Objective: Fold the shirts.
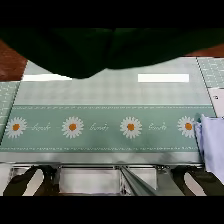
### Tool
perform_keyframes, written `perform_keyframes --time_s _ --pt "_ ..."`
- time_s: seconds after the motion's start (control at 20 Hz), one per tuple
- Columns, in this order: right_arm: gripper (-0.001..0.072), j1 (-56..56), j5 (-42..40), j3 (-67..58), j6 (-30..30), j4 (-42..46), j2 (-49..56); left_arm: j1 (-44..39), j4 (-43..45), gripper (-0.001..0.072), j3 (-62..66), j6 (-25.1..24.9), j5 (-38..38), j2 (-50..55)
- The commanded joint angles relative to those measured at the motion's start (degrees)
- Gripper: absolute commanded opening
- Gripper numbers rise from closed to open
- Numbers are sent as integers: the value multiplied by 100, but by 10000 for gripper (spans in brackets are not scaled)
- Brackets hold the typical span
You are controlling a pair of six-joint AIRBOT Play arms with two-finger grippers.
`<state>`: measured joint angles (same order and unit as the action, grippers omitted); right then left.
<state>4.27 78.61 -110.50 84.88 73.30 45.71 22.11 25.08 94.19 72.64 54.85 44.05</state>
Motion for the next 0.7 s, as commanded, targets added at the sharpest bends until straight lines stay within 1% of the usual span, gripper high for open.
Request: perform_keyframes --time_s 0.0,0.05,0.1,0.15,0.2,0.3,0.4,0.5,0.6,0.65 --pt "24 -4 697 -247 295 1082 -531 1086 964 19 450 4 306 -562" --pt "24 -4 1099 -245 437 1399 -619 1158 1679 19 448 101 439 -691" --pt "24 -4 1497 -201 542 1733 -688 1154 2337 19 439 400 634 -748" --pt "24 -4 1703 0 662 1985 -785 1104 2796 19 350 605 798 -774" --pt "24 -4 1843 304 708 2092 -894 957 3128 19 149 675 872 -782" --pt "24 -4 2009 1285 833 2015 -1137 638 3191 19 -518 675 938 -769" --pt "24 -4 1816 2612 940 1617 -1370 208 3189 19 -1556 675 938 -748" --pt "23 -7 1469 3978 957 1043 -1427 -251 3189 19 -2671 673 975 -597" --pt "24 -4 730 5322 942 509 -1381 -686 3191 19 -3541 669 968 -254" --pt "23 -4 293 5945 942 398 -1287 -868 3191 19 -3853 667 911 39"
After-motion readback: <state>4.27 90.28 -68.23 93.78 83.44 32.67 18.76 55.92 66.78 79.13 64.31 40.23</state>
